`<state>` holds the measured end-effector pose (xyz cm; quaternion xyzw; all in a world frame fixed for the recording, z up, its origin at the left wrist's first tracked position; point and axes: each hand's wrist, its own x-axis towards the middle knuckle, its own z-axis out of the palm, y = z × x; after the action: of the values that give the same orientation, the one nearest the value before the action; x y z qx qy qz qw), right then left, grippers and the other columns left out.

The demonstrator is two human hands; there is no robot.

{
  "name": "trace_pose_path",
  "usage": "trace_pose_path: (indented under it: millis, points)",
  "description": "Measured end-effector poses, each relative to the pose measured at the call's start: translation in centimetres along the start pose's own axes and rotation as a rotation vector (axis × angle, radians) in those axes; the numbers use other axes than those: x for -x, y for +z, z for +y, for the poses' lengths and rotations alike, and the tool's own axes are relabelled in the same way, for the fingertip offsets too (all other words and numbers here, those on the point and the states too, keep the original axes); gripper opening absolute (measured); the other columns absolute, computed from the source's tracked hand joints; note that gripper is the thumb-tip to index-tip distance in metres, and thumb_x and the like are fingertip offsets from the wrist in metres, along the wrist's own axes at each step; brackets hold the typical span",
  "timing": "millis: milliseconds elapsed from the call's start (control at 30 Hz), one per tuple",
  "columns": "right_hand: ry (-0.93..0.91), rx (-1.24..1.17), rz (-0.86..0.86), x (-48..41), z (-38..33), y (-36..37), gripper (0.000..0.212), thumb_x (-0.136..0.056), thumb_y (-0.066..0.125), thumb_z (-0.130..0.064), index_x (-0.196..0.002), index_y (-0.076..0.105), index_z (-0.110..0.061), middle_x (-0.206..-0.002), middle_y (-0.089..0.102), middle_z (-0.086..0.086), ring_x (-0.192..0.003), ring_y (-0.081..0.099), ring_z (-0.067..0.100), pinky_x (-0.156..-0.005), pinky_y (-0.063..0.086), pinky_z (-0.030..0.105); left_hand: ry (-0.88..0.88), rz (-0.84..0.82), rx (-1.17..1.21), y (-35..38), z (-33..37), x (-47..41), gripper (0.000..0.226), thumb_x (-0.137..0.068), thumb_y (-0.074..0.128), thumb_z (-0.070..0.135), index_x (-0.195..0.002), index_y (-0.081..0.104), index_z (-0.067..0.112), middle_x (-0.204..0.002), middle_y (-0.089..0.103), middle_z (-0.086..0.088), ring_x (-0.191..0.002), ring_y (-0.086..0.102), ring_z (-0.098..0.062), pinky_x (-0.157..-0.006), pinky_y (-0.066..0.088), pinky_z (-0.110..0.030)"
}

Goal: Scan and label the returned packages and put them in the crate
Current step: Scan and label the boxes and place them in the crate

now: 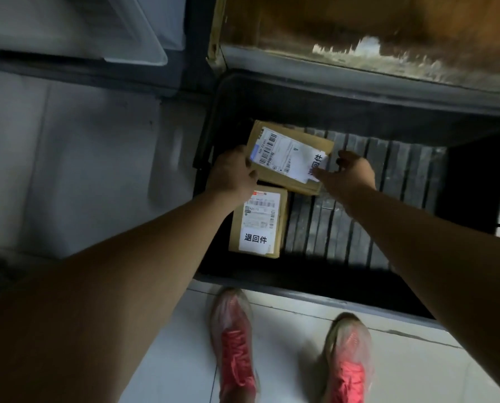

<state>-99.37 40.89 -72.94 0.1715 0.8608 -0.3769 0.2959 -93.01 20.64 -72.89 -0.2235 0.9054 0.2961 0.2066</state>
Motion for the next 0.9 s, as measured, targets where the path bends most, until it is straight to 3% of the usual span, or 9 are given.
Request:
trace_pose_path:
  millis: [67, 167, 267, 367, 467, 633, 900]
  points:
    - [-0.071, 0.158, 0.018, 1.8, -0.6, -2.3, 0.062, -0.089, 0.074, -0.031, -0.146, 0.049, -0.024, -0.138, 0.061, 0.007, -0.114, 0.064, 0.025, -0.089, 0.058, 0.037, 0.059, -0.014, -0.115, -2.2, 1.3, 1.2, 0.048, -0.091, 0.066, 0.020, -0.137, 0.051, 0.016, -0.134, 0.055, -0.008, -0.123, 0.054, -0.027, -0.096, 0.048, -0.036]
    - [-0.189, 0.346, -0.005, 6.1, -2.3, -6.7, 0.057, -0.094, 0.066, -0.034, -0.147, 0.046, -0.026, -0.133, 0.061, 0.011, -0.094, 0.066, 0.022, -0.076, 0.058, 0.036, 0.151, -0.021, -0.319, -6.3, 4.5, 4.2, 0.064, -0.085, 0.072, 0.020, -0.143, 0.044, 0.022, -0.135, 0.051, -0.006, -0.123, 0.053, -0.030, -0.095, 0.050, -0.046]
    - [-0.262, 0.543, -0.045, 11.3, -4.6, -12.2, 0.060, -0.092, 0.066, -0.038, -0.148, 0.046, -0.024, -0.148, 0.050, 0.007, -0.128, 0.053, 0.030, -0.103, 0.047, 0.038, 0.223, 0.014, -0.405, -10.9, 9.6, 8.6, 0.074, -0.080, 0.075, 0.016, -0.145, 0.040, 0.021, -0.134, 0.051, -0.009, -0.121, 0.053, -0.034, -0.092, 0.050, -0.049]
    - [-0.288, 0.640, -0.062, 17.6, -7.0, -18.3, 0.059, -0.091, 0.066, -0.040, -0.145, 0.048, -0.026, -0.151, 0.047, 0.003, -0.137, 0.044, 0.030, -0.111, 0.041, 0.043, 0.318, 0.021, -0.500, -15.4, 15.4, 14.5, 0.082, -0.078, 0.078, 0.014, -0.149, 0.037, 0.016, -0.136, 0.050, -0.011, -0.121, 0.051, -0.034, -0.093, 0.047, -0.047]
    - [-0.313, 0.687, -0.055, 24.5, -9.0, -24.7, 0.059, -0.093, 0.064, -0.038, -0.147, 0.045, -0.025, -0.155, 0.043, 0.003, -0.141, 0.038, 0.031, -0.112, 0.037, 0.049, 0.389, 0.034, -0.595, -20.1, 21.3, 20.9, 0.079, -0.077, 0.079, 0.020, -0.146, 0.040, 0.017, -0.136, 0.052, -0.009, -0.123, 0.049, -0.032, -0.093, 0.043, -0.046]
    - [-0.311, 0.739, -0.005, 35.7, -11.4, -34.2, 0.062, -0.091, 0.064, -0.031, -0.149, 0.041, -0.027, -0.158, 0.039, 0.004, -0.140, 0.039, 0.030, -0.112, 0.038, 0.044, 0.398, -0.031, -0.777, -27.8, 30.7, 31.7, 0.076, -0.087, 0.069, 0.034, -0.152, 0.030, 0.022, -0.153, 0.038, -0.007, -0.141, 0.033, -0.028, -0.115, 0.030, -0.044]
    - [-0.267, 0.682, 0.234, 55.2, -12.9, -46.0, 0.059, -0.093, 0.059, -0.042, -0.147, 0.041, -0.025, -0.156, 0.039, 0.003, -0.137, 0.041, 0.030, -0.108, 0.043, 0.043, 0.589, 0.118, -0.839, -35.8, 40.8, 48.5, 0.061, -0.091, 0.062, 0.033, -0.147, 0.038, 0.024, -0.150, 0.042, -0.005, -0.141, 0.033, -0.025, -0.113, 0.031, -0.041]
